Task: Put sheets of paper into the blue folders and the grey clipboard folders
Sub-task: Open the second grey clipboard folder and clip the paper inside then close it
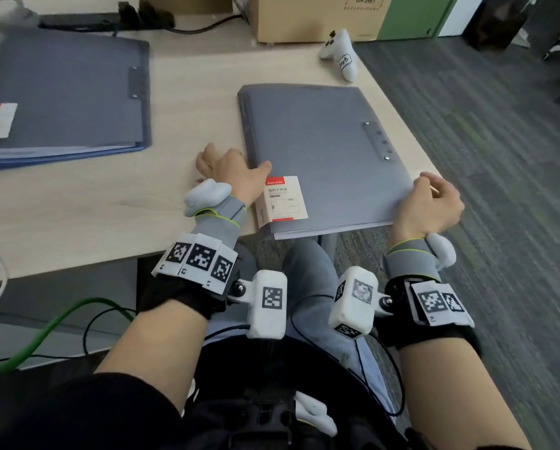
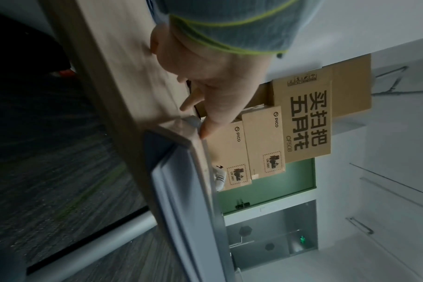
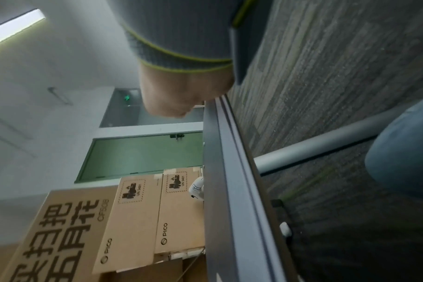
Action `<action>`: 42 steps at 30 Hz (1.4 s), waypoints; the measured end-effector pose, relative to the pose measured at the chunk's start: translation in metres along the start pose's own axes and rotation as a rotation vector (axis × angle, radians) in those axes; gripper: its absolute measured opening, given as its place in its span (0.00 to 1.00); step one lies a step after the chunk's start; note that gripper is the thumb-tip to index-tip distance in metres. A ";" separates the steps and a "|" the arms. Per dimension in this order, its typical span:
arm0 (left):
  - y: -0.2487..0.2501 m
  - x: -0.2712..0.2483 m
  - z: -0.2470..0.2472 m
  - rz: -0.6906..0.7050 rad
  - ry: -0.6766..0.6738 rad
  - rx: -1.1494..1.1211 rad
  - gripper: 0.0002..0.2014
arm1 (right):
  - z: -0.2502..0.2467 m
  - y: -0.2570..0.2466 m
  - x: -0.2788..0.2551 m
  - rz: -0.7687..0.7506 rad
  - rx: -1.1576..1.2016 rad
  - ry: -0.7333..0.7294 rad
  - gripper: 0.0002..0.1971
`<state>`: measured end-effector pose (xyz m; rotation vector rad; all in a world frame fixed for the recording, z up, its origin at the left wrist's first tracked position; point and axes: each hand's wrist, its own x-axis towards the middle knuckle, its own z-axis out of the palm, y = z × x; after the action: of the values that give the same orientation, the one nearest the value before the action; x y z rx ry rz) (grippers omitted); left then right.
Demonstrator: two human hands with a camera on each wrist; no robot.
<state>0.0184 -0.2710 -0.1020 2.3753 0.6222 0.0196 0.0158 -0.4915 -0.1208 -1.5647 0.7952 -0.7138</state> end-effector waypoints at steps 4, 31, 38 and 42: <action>-0.008 -0.004 -0.001 0.026 -0.057 0.015 0.25 | 0.000 -0.001 -0.006 -0.053 -0.300 -0.145 0.18; -0.092 0.033 -0.122 0.027 0.053 -0.951 0.13 | 0.113 -0.049 -0.097 -0.143 -0.302 -0.635 0.27; -0.127 0.060 -0.161 0.021 0.295 -0.838 0.04 | 0.164 -0.067 -0.145 -0.184 -0.133 -0.668 0.32; -0.146 0.076 -0.183 -0.093 0.545 -0.683 0.14 | 0.195 -0.072 -0.169 -0.195 -0.098 -0.684 0.30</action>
<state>-0.0089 -0.0293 -0.0614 1.6628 0.8146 0.7377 0.0822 -0.2360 -0.0770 -1.8331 0.1729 -0.2351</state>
